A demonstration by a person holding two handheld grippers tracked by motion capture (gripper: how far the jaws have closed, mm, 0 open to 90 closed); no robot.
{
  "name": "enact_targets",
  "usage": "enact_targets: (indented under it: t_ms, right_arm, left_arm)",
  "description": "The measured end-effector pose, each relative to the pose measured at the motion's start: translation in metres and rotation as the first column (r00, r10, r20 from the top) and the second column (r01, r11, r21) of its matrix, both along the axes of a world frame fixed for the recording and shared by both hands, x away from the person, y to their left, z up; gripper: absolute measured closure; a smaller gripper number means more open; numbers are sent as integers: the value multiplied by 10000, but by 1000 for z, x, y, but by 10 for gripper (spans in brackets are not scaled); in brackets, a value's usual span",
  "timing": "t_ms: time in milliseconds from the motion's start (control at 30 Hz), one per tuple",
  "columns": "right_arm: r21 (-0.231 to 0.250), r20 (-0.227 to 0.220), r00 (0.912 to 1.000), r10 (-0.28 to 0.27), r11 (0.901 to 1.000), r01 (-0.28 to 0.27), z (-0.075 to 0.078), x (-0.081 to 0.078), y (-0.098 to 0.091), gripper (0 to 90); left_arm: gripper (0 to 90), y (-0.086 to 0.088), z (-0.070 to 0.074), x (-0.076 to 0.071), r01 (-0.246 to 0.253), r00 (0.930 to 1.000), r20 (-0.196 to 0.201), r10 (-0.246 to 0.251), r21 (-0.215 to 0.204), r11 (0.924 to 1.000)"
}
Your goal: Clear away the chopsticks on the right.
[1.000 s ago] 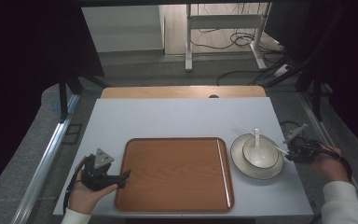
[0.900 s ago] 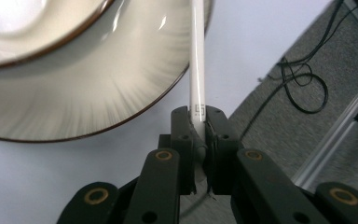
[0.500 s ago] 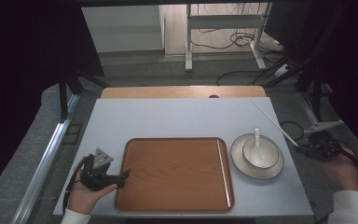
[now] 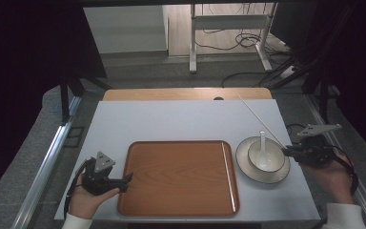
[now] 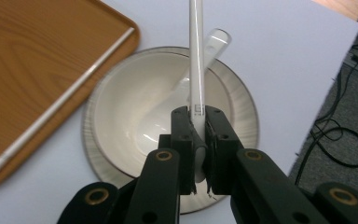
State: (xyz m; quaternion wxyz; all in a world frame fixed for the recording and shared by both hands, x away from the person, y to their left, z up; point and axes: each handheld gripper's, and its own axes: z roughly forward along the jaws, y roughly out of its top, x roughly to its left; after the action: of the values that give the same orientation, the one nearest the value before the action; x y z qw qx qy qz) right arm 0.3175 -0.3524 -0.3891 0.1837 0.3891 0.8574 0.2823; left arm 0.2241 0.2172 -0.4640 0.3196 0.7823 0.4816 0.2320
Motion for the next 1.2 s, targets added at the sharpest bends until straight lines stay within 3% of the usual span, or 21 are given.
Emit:
enact_targets:
  t_ms: [433,667,867,1200]
  right_arm:
    - [186,-194,9998,-71,9998,74,5,-25,42,839]
    - [381,-534,9985,-137,9991,158,-3,-38,57,839]
    - [254,-790,9969,44,9997,-24,-14,-48,74,839]
    - [14,-1233,9918,348,9994,-349,-33,-49,98,839]
  left_arm:
    - [77,0,1,-1,34,10000,37,-34,-25,10000]
    - [76,-1,3,-2,124,9999,67,-124,5,9999]
    - [77,-3,5,-3,136,9998,148,-135,-104,9999]
    - [77,-3,4,-2,203,9997,96,-203,-35,9998]
